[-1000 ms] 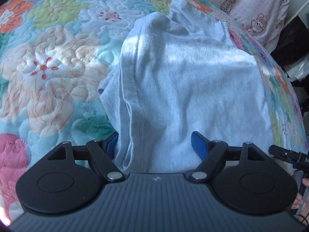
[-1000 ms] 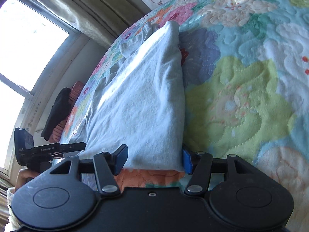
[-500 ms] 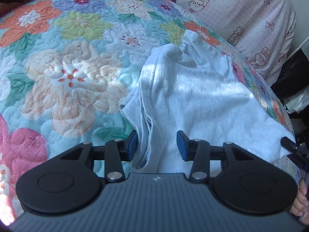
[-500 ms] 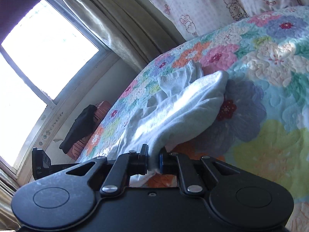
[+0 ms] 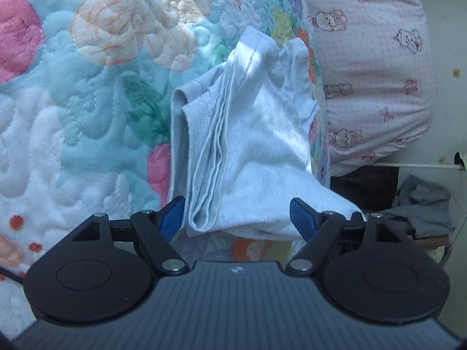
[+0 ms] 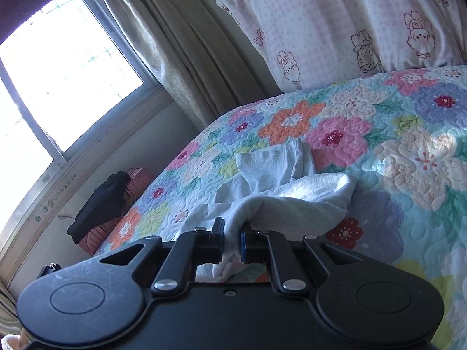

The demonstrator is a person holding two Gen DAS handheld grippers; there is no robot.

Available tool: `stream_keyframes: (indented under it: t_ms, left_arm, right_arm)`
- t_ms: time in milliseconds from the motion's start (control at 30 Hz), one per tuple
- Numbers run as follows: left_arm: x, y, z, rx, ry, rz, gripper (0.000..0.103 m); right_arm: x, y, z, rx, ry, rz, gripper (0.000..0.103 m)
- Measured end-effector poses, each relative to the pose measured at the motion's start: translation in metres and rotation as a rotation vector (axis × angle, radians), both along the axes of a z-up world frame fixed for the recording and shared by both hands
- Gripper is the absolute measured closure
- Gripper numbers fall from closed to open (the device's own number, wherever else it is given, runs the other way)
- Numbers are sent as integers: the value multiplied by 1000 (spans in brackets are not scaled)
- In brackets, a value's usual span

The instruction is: Fold clothes

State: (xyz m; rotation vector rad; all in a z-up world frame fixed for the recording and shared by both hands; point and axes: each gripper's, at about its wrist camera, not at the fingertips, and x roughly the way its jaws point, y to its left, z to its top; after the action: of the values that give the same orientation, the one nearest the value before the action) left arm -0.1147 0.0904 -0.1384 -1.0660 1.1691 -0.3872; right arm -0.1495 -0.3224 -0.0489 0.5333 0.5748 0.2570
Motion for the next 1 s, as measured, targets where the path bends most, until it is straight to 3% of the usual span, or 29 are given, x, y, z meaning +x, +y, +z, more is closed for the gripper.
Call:
stream_keyframes:
  t_ms: [233, 333, 433, 533, 833, 933, 1000]
  left_arm:
    - [-16, -6, 12, 53, -21, 44, 25]
    - [-22, -1, 16, 62, -35, 35, 19]
    - [-20, -10, 37, 263, -156, -72, 19]
    - [-24, -34, 60, 548, -314, -174, 19]
    - [-52, -115, 74, 824, -688, -480, 20]
    - [-38, -135, 58, 996, -712, -512, 20]
    - [-27, -141, 47, 1064, -716, -542, 33]
  right_arm:
    - [10, 4, 13, -56, -7, -9, 90]
    - [10, 6, 15, -77, -3, -7, 90]
    - [12, 5, 15, -69, 4, -9, 90]
    - [16, 2, 16, -48, 13, -11, 90]
    - [15, 1, 16, -34, 15, -5, 90]
    - [10, -3, 14, 2, 21, -13, 90]
    - [0, -8, 9, 39, 18, -30, 90]
